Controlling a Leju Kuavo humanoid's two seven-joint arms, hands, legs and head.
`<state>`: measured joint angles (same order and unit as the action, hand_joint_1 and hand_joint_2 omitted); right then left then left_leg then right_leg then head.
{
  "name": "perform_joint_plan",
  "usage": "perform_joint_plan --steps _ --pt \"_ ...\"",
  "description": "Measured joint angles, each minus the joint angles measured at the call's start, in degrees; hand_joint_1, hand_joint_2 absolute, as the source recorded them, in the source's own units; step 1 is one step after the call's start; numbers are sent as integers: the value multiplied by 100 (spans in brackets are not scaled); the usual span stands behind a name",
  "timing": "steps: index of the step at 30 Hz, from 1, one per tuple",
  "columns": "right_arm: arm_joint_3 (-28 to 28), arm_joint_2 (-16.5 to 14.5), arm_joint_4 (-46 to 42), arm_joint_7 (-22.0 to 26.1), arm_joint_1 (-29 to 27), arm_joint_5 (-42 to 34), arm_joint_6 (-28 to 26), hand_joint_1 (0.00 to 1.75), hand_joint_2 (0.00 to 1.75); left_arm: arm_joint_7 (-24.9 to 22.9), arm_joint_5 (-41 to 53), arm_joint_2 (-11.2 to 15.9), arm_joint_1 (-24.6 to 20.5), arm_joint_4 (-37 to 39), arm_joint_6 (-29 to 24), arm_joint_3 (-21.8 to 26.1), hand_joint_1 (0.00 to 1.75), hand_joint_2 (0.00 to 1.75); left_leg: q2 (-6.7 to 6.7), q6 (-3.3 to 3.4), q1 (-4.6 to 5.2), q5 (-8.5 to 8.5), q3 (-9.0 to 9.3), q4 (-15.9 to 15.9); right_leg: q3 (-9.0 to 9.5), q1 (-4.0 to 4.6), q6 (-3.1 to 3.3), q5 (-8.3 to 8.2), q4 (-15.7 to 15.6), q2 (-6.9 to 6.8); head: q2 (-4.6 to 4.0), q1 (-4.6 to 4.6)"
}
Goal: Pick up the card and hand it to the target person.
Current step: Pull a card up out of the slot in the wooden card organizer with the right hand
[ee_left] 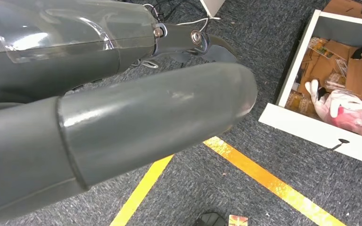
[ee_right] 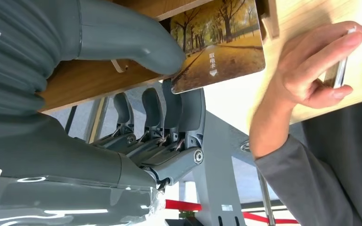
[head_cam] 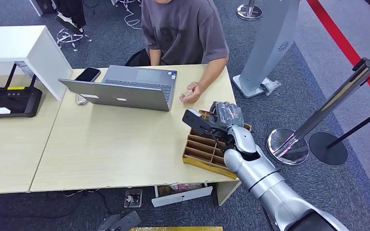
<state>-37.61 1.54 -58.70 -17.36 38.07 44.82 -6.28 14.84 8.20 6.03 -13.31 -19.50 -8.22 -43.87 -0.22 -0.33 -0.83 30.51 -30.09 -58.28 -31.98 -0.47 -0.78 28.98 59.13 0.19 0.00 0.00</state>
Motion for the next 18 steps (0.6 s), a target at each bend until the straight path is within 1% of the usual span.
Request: perform_joint_plan --steps 9,18 --pt "47 -28 29 3 1 42 15 108 175 14 45 -15 -13 12 18 33 0 0 -1 0 1 -1 -1 0 0 -1 1 -1 0 -1 0 0" --pt "69 -63 67 28 -3 24 6 115 175 17 56 -19 -16 11 45 45 0 0 0 0 0 -2 0 1 0 0 0 -2 -1 0 0 0"
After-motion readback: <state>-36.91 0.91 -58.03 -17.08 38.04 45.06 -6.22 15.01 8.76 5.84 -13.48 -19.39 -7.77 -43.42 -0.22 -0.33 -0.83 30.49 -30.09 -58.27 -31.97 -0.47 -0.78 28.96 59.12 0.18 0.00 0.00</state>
